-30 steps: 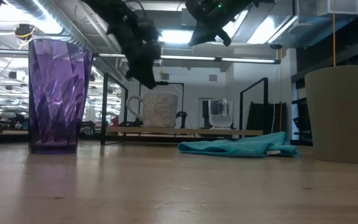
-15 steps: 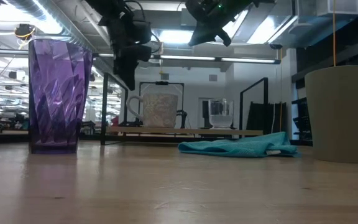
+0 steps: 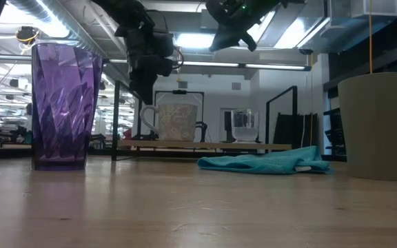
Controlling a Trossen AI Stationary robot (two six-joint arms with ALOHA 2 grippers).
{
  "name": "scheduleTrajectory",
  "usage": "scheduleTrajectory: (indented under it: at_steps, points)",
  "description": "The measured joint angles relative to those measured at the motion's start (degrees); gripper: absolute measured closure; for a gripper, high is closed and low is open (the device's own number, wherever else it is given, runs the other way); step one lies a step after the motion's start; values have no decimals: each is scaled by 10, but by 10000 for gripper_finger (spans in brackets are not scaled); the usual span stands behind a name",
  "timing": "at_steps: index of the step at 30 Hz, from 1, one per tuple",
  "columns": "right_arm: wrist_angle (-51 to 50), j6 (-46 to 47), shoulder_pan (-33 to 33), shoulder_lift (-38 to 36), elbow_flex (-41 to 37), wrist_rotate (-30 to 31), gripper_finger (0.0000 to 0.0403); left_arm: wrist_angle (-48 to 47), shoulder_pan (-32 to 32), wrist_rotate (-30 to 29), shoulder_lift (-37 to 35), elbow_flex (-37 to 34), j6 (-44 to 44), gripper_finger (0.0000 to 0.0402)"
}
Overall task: Stack small to large cups/mugs on shelf
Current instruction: Put the gray mug on the shelf
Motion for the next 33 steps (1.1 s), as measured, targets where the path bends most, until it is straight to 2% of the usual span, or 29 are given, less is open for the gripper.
scheduleTrajectory:
  at_steps: [19, 33]
  points:
    - [-11, -13, 0, 0, 0, 0, 386, 41, -25, 60, 19, 3, -15, 401]
    - [-17, -14, 0, 0, 0, 0, 386, 91, -31, 146, 25, 1, -44, 400]
